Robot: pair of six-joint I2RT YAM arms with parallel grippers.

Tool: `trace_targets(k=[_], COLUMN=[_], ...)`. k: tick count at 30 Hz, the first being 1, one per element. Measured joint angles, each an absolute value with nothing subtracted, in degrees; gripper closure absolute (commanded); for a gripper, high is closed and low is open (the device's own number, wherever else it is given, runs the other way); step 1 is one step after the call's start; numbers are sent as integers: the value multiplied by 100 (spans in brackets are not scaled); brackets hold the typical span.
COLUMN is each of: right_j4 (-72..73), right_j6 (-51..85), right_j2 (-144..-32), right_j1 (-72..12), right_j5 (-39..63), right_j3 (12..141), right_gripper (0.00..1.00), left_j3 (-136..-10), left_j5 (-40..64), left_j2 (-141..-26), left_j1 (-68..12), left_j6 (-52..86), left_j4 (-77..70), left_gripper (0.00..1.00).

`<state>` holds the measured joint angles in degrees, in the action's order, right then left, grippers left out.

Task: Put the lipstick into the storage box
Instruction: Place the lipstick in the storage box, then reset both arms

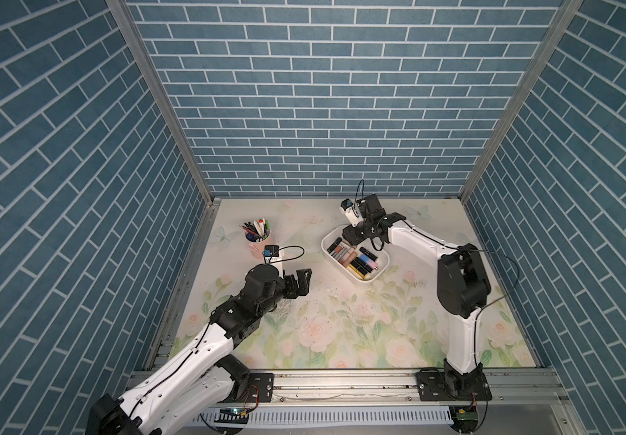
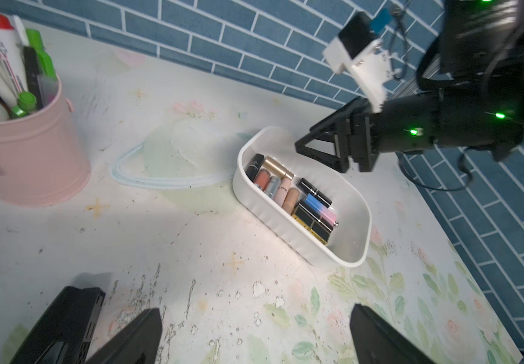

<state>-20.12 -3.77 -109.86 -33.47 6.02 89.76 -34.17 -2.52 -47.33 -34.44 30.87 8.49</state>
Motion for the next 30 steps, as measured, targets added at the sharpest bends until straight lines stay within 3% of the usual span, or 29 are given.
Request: trace_targets(k=[5,8,13,18,23,30], right_j4=[-926,-12,854,1636,2827,4884], right_j6=[-172,-128,-12,82,78,-43], right_j2=[-8768,-7317,-5813,-5741,-6370,-7286], right_j1=[-3267,-3059,-2182,-1083,-635,-432], right_j5=[694,642,198,-196,-370,-320], right_j3=[7089,5448,3452,2458,1890,1431], right_gripper=[31,20,14,15,16,17], left_j3=[-3647,-3697,-3590,-2963,-2084,-1782], left_j5=[-707,-1164,-2287,-3310,-3844,-3492], left_j2=[-4460,-4259,-3767,-3144,-2714,-3164], left_j1=[-3411,-3398,-3363,-3321,-3190,-1852], left_j6=[2987,2947,2947,2611,1942,1538], left_j4=[919,972,1127,869,174,-731], left_gripper=[0,0,1,0,0,0])
